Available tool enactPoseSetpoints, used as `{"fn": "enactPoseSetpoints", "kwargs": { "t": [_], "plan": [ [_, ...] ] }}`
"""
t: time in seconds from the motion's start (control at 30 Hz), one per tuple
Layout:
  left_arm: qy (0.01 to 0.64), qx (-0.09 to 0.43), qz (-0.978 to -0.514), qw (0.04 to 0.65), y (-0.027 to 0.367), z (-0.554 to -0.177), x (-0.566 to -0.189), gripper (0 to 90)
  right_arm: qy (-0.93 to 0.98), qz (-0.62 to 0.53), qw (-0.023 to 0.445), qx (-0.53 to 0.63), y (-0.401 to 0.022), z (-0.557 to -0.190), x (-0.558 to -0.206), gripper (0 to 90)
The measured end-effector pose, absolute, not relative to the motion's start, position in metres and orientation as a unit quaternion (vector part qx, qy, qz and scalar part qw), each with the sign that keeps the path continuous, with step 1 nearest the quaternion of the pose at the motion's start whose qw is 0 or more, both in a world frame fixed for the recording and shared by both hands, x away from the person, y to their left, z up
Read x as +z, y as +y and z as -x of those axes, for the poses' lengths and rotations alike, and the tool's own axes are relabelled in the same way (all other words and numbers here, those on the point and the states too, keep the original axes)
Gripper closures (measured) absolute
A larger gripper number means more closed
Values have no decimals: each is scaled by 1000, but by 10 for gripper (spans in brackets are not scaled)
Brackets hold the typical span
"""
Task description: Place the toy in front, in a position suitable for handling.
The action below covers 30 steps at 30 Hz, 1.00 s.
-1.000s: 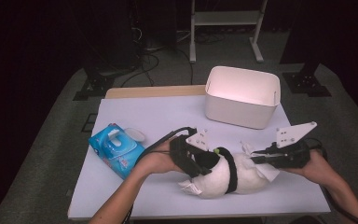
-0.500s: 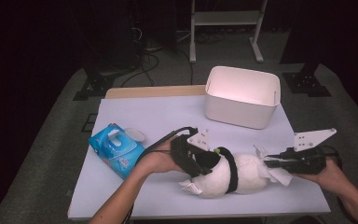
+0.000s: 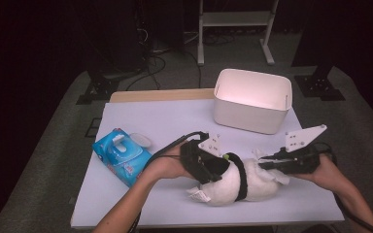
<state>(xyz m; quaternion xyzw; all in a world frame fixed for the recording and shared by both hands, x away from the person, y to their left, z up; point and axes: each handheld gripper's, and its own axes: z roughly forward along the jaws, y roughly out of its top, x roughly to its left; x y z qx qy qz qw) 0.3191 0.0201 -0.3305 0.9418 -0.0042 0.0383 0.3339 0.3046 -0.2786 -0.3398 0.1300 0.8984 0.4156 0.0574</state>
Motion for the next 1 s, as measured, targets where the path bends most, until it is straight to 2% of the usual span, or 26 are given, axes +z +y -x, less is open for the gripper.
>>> {"fn": "enactPoseSetpoints", "kwargs": {
  "t": [0.2,0.57,0.6,0.67,0.83,1.0],
  "plan": [
    [-6,38,-942,335,19,-318,-331,288,908,-104,49,403,-251,-311,-336,800],
    [-7,39,-940,340,20,-317,-332,288,917,-76,42,390,-225,-308,-337,789],
    [-8,39,-939,341,21,-317,-332,288,917,-77,42,389,-225,-308,-336,770],
    [-7,39,-939,342,21,-317,-333,289,916,-77,49,390,-225,-308,-334,660],
    [-8,39,-939,341,21,-316,-332,288,914,-78,59,394,-232,-304,-321,593],
    [-7,40,-939,341,21,-316,-332,288,912,-84,74,395,-248,-299,-310,575]
  ]
}}
